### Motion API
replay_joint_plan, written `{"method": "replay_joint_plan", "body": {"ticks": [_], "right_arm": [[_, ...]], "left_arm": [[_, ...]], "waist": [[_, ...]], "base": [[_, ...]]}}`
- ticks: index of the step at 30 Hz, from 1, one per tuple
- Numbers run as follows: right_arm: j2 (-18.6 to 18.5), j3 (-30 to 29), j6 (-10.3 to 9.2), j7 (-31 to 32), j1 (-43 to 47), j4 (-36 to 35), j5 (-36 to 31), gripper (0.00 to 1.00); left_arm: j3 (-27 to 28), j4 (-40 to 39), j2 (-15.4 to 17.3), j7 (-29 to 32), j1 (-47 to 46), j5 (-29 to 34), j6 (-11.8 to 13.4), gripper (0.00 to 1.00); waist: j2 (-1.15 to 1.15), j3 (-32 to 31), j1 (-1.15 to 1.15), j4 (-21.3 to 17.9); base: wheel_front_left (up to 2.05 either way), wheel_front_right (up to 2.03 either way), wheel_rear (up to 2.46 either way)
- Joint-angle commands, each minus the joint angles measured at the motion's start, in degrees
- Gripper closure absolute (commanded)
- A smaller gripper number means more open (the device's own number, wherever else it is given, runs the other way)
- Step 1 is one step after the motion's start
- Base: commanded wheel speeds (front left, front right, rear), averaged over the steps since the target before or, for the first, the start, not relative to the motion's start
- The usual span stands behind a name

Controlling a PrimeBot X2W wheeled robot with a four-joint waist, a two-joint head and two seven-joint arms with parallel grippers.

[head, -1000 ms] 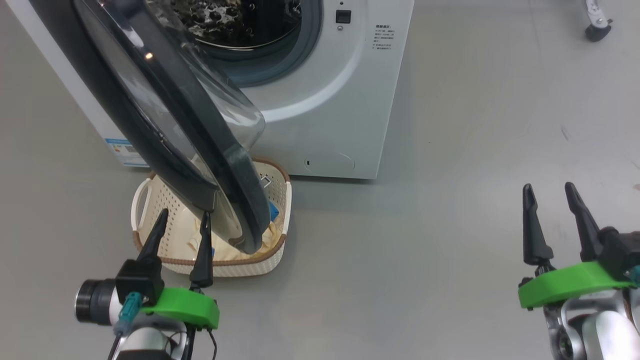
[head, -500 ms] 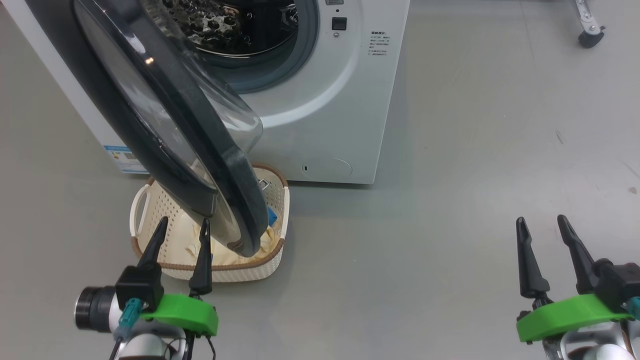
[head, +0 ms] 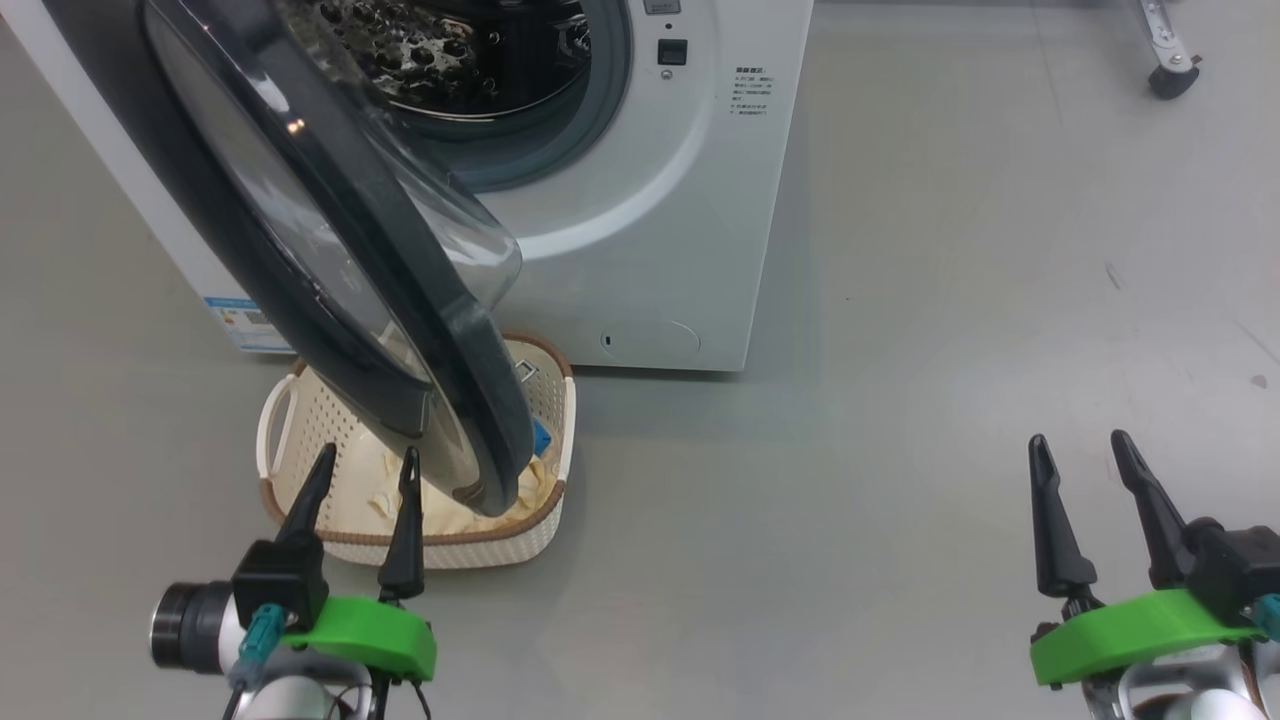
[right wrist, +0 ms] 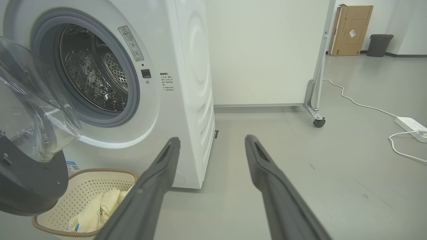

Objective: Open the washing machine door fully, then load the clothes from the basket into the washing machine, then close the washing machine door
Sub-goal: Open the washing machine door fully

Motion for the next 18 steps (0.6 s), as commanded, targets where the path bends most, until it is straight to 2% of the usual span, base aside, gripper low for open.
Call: {"method": "replay_joint_plan", "body": {"ticks": [1,7,10,11,13,14,15,18], "right_arm": [[-0.5,1.5,0.08,0.1,-0.6,-2.0,0.3,0.0],[-0.5,1.8,0.08,0.2,-0.6,-2.0,0.5,0.0],[-0.5,2.1,0.08,0.2,-0.8,-1.9,0.5,0.0],[-0.5,2.2,0.08,0.2,-0.9,-1.8,0.5,0.0],[-0.5,2.4,0.08,0.2,-1.0,-1.7,0.4,0.0],[-0.5,2.4,0.08,0.2,-1.1,-1.7,0.3,0.0],[-0.5,2.4,0.08,0.2,-1.1,-1.7,0.3,0.0],[-0.5,2.4,0.08,0.3,-1.1,-1.7,0.1,0.0]], "left_arm": [[2.0,-1.5,1.1,-0.4,-1.6,-0.3,0.0,0.0],[2.2,-1.3,1.2,-0.4,-1.9,-0.6,0.0,0.0],[2.4,-1.2,1.3,-0.4,-2.2,-0.8,-0.1,0.12],[2.4,-1.1,1.3,-0.4,-2.3,-0.8,-0.1,0.21],[2.4,-1.0,1.3,-0.4,-2.5,-0.9,-0.2,0.52],[2.5,-0.9,1.3,-0.4,-2.6,-0.9,-0.2,0.64],[2.5,-0.8,1.3,-0.4,-2.7,-1.0,-0.2,0.98],[2.6,-0.5,1.3,-0.4,-3.2,-1.3,-0.3,1.0]], "waist": [[0.0,0.0,0.0,-0.1],[0.0,0.1,0.0,-0.3],[0.0,0.3,0.0,-0.5],[0.0,0.3,0.0,-0.5],[0.0,0.3,0.0,-0.5],[0.0,0.4,0.0,-0.5],[0.0,0.4,0.0,-0.5],[0.0,0.5,0.0,-0.5]], "base": [[0.0,0.0,0.0],[0.0,0.0,0.0],[0.0,0.0,0.0],[0.0,0.0,0.0],[0.0,0.0,0.0],[0.0,0.0,0.0],[0.0,0.0,0.0],[0.0,0.0,0.0]]}}
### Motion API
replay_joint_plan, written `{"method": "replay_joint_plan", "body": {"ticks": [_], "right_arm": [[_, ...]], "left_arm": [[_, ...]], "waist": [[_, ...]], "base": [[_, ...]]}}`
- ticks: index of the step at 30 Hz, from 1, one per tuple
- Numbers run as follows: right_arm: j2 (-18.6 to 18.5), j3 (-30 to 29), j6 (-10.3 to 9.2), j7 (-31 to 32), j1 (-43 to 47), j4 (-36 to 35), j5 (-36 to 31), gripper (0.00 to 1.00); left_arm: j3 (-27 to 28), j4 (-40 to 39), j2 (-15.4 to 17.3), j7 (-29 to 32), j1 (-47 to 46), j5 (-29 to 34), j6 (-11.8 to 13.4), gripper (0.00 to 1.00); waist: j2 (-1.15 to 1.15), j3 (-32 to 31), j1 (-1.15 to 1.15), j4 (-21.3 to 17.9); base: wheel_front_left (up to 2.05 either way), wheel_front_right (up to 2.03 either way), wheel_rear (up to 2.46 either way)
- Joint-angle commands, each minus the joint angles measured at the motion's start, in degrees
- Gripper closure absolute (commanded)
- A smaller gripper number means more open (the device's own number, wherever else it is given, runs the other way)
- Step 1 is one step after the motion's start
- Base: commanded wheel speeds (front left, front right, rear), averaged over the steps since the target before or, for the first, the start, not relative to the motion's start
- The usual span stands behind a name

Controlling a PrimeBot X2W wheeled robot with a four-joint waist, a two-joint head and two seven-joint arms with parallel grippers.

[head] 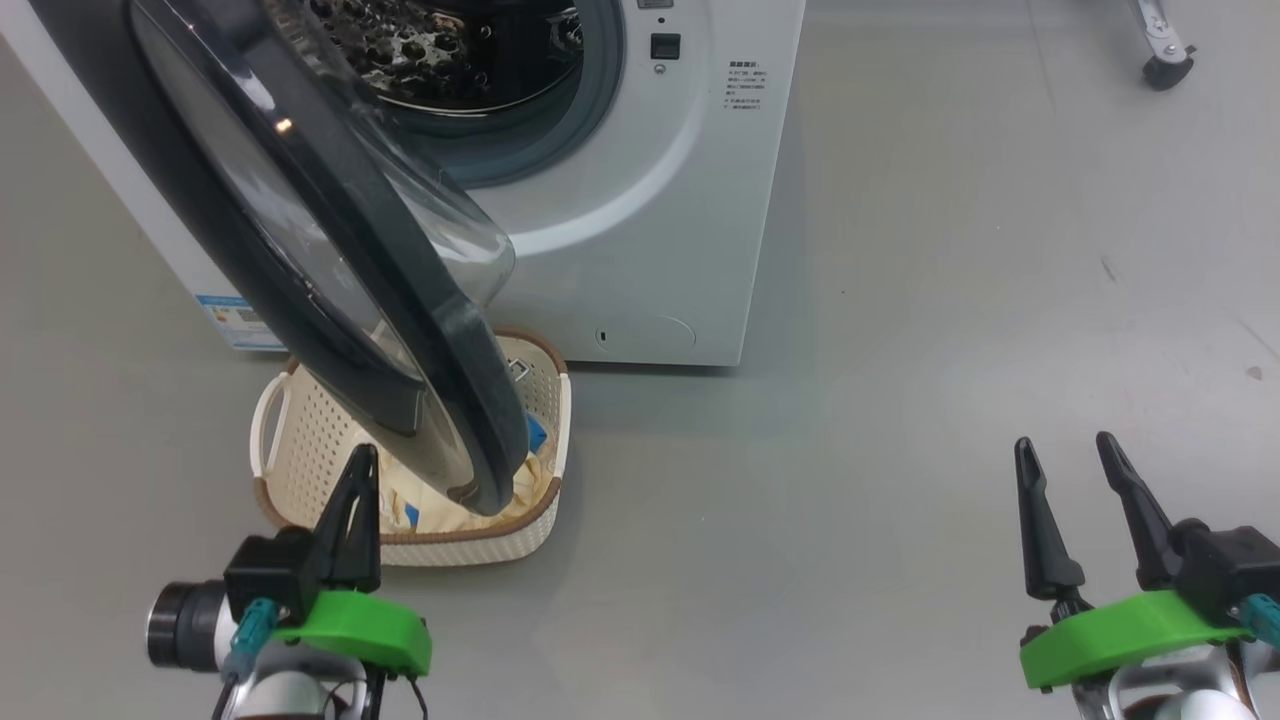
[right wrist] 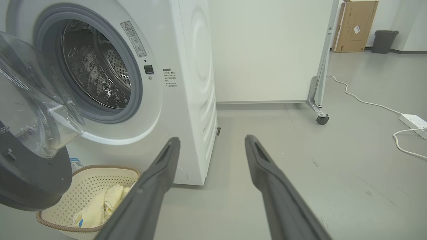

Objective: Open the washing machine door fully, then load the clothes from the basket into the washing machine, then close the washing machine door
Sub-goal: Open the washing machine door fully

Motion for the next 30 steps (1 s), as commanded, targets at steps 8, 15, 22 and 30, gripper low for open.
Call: {"method": "replay_joint_plan", "body": {"ticks": [8,15,22,30], "right_arm": [[-0.5,1.2,0.08,0.2,-1.5,-2.1,-0.5,0.0],[-0.5,1.0,0.08,0.3,-1.6,-2.2,-0.4,0.0],[-0.5,0.7,0.08,0.4,-2.2,-2.3,0.0,0.0],[-0.5,0.9,0.08,0.4,-2.3,-2.0,0.1,0.0]], "left_arm": [[4.4,-2.3,1.1,-0.4,-5.5,-2.5,1.0,1.0],[6.8,-5.7,2.2,0.9,-9.0,-3.2,3.2,1.0],[8.2,-16.0,3.5,0.7,-13.5,-0.7,7.4,1.0],[2.8,-31.6,2.8,1.8,-15.3,3.2,7.7,1.0]], "waist": [[0.0,0.4,0.0,-0.1],[0.0,0.4,0.0,-0.1],[0.0,0.4,0.0,-0.1],[0.0,0.5,0.0,-0.4]], "base": [[0.0,0.0,0.0],[0.0,0.0,0.0],[0.0,0.0,0.0],[0.0,0.0,0.0]]}}
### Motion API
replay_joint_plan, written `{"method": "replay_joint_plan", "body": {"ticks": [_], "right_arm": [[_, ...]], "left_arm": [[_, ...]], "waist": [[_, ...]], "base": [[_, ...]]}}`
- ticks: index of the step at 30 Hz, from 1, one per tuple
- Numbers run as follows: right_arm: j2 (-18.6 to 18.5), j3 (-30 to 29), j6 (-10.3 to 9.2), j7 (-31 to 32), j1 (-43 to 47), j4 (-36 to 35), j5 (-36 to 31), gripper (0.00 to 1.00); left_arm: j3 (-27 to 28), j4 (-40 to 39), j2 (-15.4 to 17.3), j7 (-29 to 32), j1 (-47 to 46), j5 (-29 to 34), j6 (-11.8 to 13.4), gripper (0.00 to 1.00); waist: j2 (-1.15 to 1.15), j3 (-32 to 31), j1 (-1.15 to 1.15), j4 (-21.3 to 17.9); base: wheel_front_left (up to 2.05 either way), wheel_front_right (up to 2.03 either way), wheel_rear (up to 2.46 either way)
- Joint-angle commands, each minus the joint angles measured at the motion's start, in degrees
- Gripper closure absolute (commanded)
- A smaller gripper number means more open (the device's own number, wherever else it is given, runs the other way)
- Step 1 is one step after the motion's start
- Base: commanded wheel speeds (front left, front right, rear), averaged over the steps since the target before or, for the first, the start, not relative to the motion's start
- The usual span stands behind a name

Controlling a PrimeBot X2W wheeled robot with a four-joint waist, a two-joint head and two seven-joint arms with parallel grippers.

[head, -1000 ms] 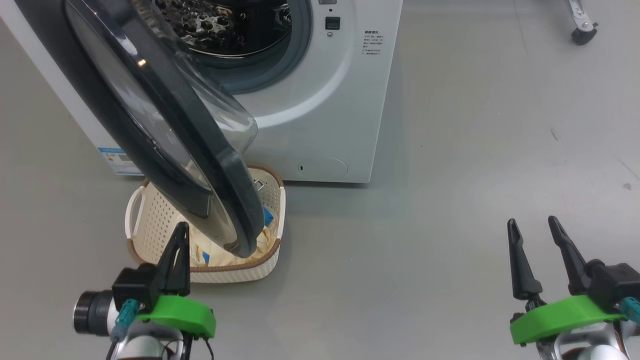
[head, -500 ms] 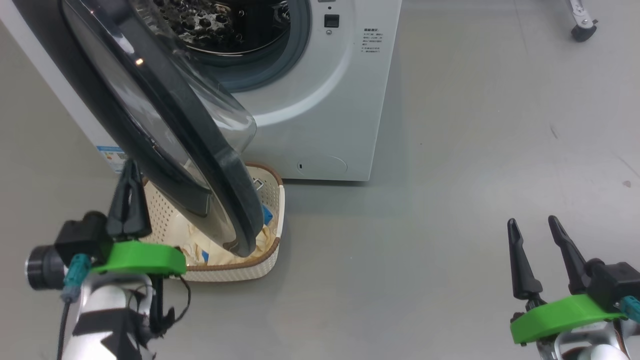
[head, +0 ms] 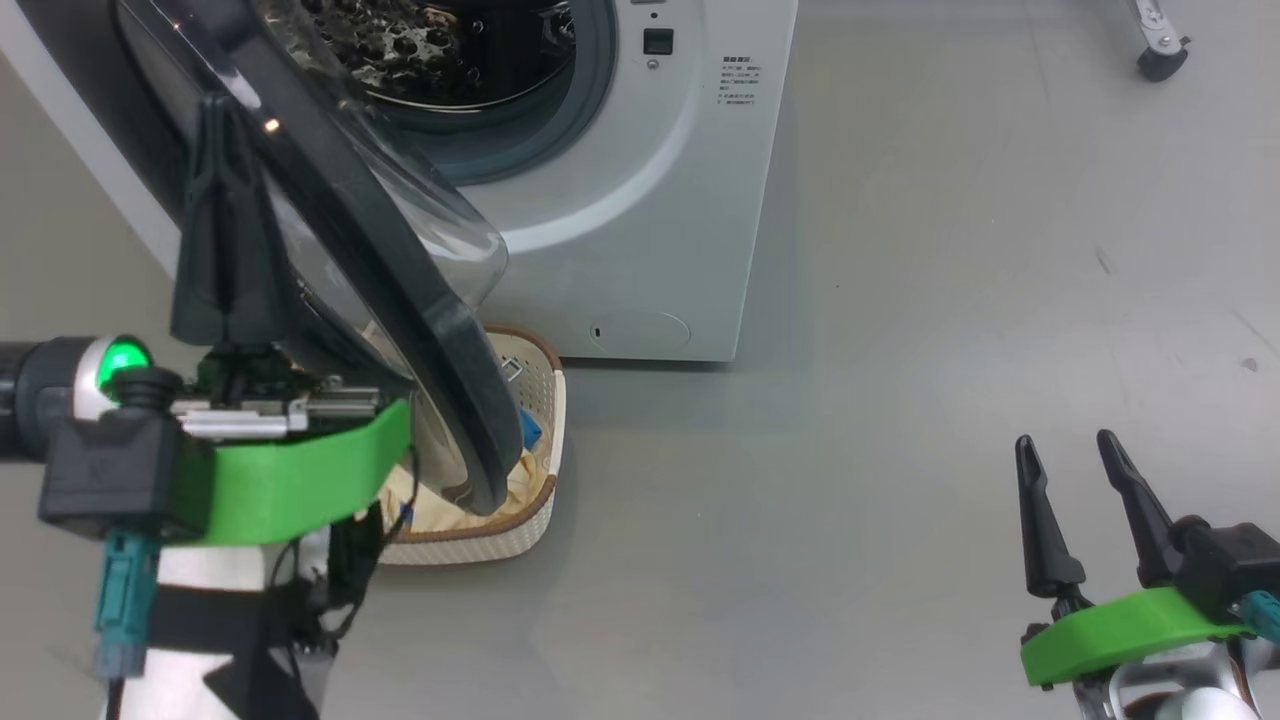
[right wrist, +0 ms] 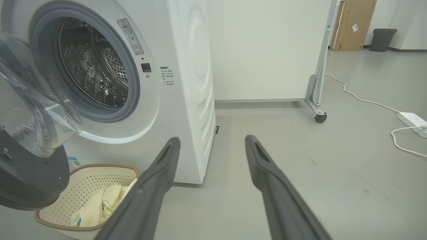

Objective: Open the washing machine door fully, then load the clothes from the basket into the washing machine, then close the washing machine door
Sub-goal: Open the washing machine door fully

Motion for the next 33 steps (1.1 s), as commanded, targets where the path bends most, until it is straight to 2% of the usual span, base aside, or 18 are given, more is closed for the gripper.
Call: {"method": "replay_joint_plan", "body": {"ticks": [1,5,6,11,22,33], "right_arm": [[-0.5,1.1,0.08,0.0,-2.1,-1.9,0.2,0.0],[-0.5,1.4,0.08,0.1,-2.4,-1.7,-0.2,0.0],[-0.5,1.6,0.08,0.1,-2.5,-1.7,-0.3,0.0],[-0.5,2.1,0.08,0.0,-2.6,-1.6,-0.2,0.0],[-0.5,2.6,0.08,-0.2,-2.6,-0.8,0.0,0.0],[-0.5,2.5,0.08,0.1,-2.6,-0.7,0.1,0.0]], "left_arm": [[1.0,-3.0,0.8,0.5,-2.8,0.6,-0.3,1.0],[-4.8,-7.2,-0.8,1.9,-2.2,0.1,-1.8,1.0],[-7.9,-7.9,-1.5,2.7,-1.6,-1.0,-2.5,1.0],[-13.4,-5.8,-2.6,4.1,-0.1,-6.2,-2.6,1.0],[-17.4,8.7,-3.0,0.5,0.3,-14.3,-2.2,1.0],[-18.7,18.8,-3.0,-1.4,-1.3,-18.3,-0.8,1.0]], "waist": [[0.0,0.0,0.0,-0.1],[0.0,0.2,0.0,-0.7],[0.0,0.2,0.0,-1.0],[0.0,0.3,0.0,-1.7],[0.0,-0.2,0.0,-2.5],[0.0,-0.3,0.0,-2.6]], "base": [[0.0,0.0,0.0],[0.0,0.0,0.0],[0.0,0.0,0.0],[0.0,0.0,0.0],[0.0,0.0,0.0],[0.0,0.0,0.0]]}}
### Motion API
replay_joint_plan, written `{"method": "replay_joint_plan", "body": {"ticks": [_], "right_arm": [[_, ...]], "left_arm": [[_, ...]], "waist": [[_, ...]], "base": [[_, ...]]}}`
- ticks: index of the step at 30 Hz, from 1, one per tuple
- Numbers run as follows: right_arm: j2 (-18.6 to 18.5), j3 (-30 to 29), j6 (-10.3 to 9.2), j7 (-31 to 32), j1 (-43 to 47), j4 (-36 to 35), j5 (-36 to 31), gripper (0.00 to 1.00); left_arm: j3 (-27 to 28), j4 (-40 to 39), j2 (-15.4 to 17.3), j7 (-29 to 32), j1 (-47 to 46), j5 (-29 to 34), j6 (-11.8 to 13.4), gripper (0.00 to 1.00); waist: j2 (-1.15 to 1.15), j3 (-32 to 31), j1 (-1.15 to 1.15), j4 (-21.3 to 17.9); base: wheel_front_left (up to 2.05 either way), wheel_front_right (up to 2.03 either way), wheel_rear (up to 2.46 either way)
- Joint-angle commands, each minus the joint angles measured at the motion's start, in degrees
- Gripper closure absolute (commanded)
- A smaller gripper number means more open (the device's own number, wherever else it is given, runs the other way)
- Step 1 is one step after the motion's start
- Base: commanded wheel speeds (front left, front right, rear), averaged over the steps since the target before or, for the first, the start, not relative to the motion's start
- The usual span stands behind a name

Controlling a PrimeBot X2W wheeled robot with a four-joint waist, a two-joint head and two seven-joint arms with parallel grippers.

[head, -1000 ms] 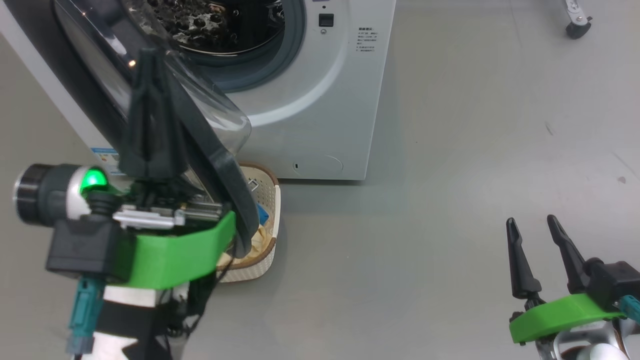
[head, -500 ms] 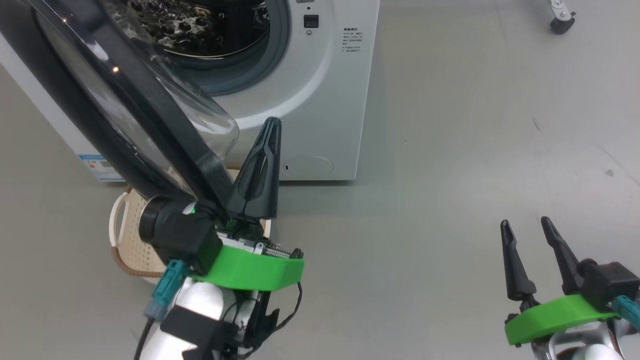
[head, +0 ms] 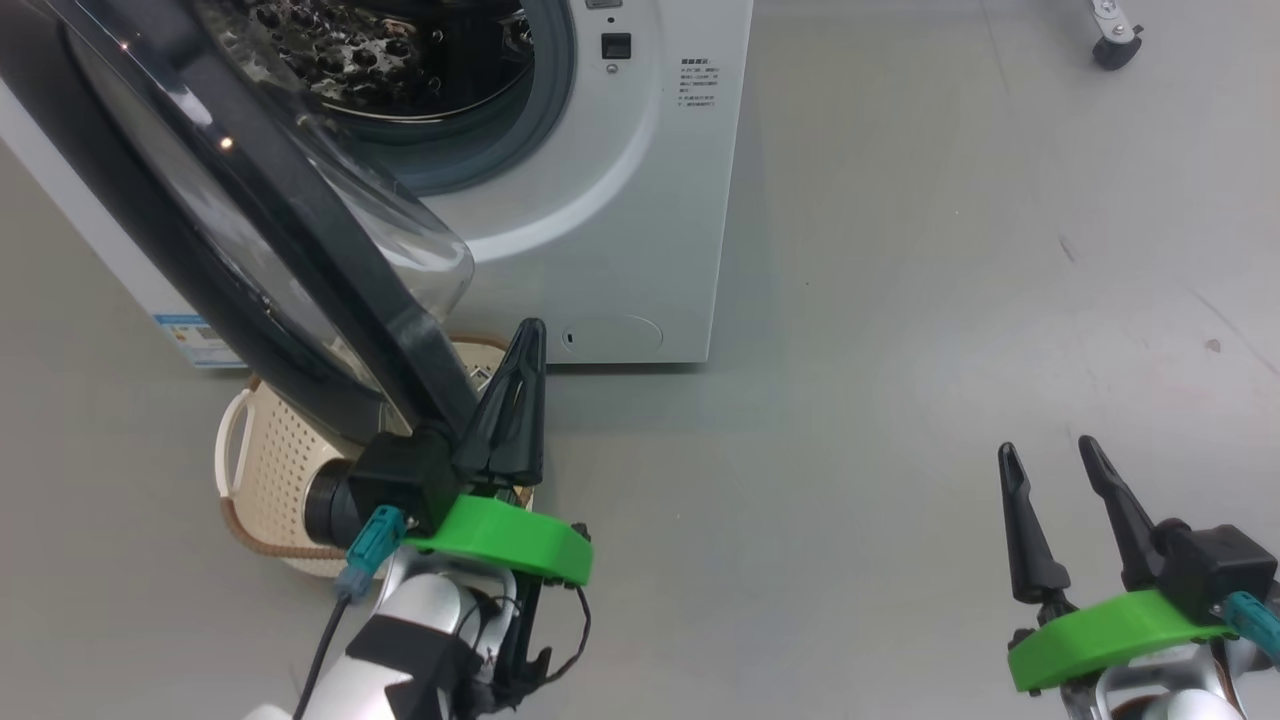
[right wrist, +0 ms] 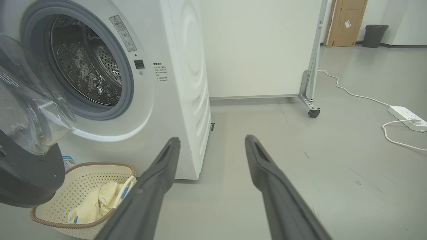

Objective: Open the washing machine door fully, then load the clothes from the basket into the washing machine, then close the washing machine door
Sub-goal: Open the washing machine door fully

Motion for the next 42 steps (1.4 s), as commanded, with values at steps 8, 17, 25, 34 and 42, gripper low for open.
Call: {"method": "replay_joint_plan", "body": {"ticks": [8,17,25,34,42], "right_arm": [[-0.5,1.1,0.08,0.2,-2.7,-1.5,0.4,0.0],[-0.5,0.6,0.08,0.2,-2.9,-1.6,0.5,0.0],[-0.5,-0.5,0.08,-0.1,-2.8,-1.7,0.6,0.0],[-0.5,-0.2,0.08,-0.1,-3.5,-1.4,0.8,0.0],[-0.5,-0.3,0.08,0.1,-3.7,-1.7,0.4,0.0]], "left_arm": [[4.0,3.5,0.2,-1.2,-3.4,-1.3,0.7,1.0],[6.6,4.9,0.3,-1.3,-2.6,-0.2,0.3,1.0],[7.8,4.6,1.0,-1.3,-1.0,1.2,0.0,1.0],[7.9,3.0,1.4,-1.3,1.2,2.7,0.0,1.0],[8.4,1.6,1.5,-1.3,2.8,3.3,0.6,1.0]], "waist": [[0.0,0.3,0.0,0.2],[0.0,0.5,0.0,0.5],[0.0,0.9,0.0,2.3],[0.0,1.4,0.0,4.6],[0.0,1.4,0.0,6.2]], "base": [[0.0,0.0,0.0],[0.0,0.0,0.0],[0.0,0.0,0.0],[0.0,0.0,0.0],[0.0,0.0,0.0]]}}
